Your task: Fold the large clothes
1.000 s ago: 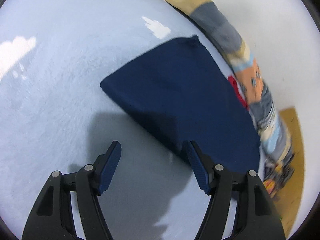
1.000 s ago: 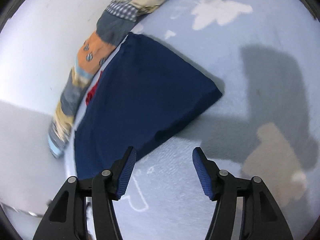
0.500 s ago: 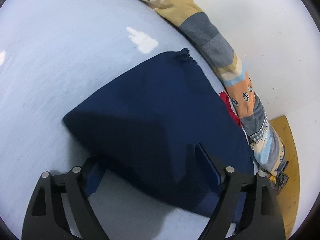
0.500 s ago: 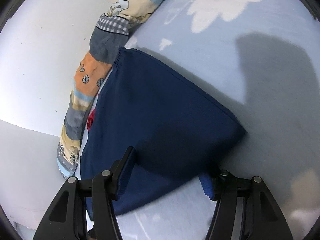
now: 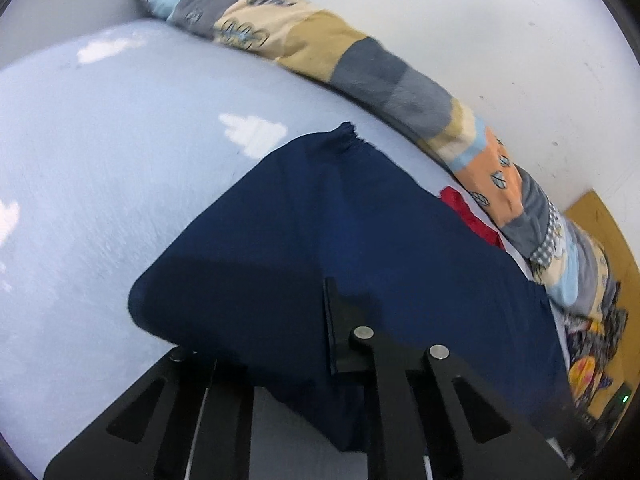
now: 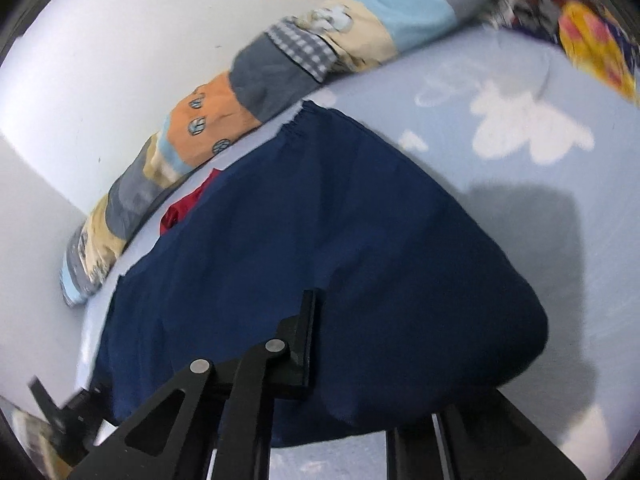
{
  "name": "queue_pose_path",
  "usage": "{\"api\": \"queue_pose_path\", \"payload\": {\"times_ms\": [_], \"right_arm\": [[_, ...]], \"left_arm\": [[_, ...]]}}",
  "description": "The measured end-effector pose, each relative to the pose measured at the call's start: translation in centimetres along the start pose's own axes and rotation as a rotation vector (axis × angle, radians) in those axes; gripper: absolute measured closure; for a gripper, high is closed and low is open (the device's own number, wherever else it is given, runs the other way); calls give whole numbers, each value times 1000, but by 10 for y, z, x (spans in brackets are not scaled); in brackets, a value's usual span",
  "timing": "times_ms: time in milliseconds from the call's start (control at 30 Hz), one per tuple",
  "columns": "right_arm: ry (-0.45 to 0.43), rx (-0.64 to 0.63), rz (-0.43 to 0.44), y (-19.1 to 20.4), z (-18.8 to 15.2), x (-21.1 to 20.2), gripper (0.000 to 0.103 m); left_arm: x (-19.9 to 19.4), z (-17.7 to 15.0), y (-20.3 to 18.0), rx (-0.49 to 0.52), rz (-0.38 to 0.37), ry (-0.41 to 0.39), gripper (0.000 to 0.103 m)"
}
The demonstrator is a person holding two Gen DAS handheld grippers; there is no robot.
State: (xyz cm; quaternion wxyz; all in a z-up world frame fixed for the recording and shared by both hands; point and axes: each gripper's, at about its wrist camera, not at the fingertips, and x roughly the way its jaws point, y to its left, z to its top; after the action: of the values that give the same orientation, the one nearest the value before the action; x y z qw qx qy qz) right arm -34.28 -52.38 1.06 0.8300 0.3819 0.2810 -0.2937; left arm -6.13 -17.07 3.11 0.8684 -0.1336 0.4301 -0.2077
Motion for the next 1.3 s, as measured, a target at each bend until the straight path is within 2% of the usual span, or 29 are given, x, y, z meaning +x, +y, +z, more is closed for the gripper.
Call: {"api": "queue_pose_path", "payload": {"times_ms": [267, 500, 633, 700, 733, 800, 833, 867, 933, 1000, 1033, 1133, 1200, 1300], "right_arm": [[-9, -83, -38, 7, -13, -46, 93], [13, -82, -43, -12, -45, -97, 93], [39, -55, -43, -29, -68, -122, 92], [68, -28, -52, -41, -77, -126, 89], [91, -1, -59, -49, -80, -126, 82], [120, 57, -47, -65, -82, -124, 77], [136, 83, -33, -71, -82, -124, 74], [147, 101, -23, -76, -83, -125, 72], [144, 125, -26, -84, -87, -132, 67], [129, 141, -44, -88, -92, -143, 67], [98, 148, -59, -91, -96, -154, 67], [36, 152, -86, -91, -107, -176, 63], [-17, 124, -104, -87, -113, -191, 62], [-63, 18, -104, -70, -114, -200, 55]], "left_arm": [[-42, -17, -13, 122, 21, 16, 94], [-98, -63, -3, 141, 9, 59, 94], [-122, -92, 8, 150, 30, 74, 93], [-127, -102, 12, 157, 79, 72, 83], [-130, -106, 13, 162, 117, 63, 82], [-137, -110, 13, 168, 181, 47, 70], [-144, -112, 11, 172, 209, 30, 69], [-149, -115, 9, 184, 224, 12, 67], [-157, -123, -3, 240, 269, -16, 55], [-165, -132, -21, 306, 271, -62, 42], [-170, -138, -32, 353, 287, -98, 41], [-180, -152, -66, 492, 261, -187, 40], [-183, -163, -83, 566, 236, -224, 31], [-180, -178, -108, 669, 162, -238, 27]]}}
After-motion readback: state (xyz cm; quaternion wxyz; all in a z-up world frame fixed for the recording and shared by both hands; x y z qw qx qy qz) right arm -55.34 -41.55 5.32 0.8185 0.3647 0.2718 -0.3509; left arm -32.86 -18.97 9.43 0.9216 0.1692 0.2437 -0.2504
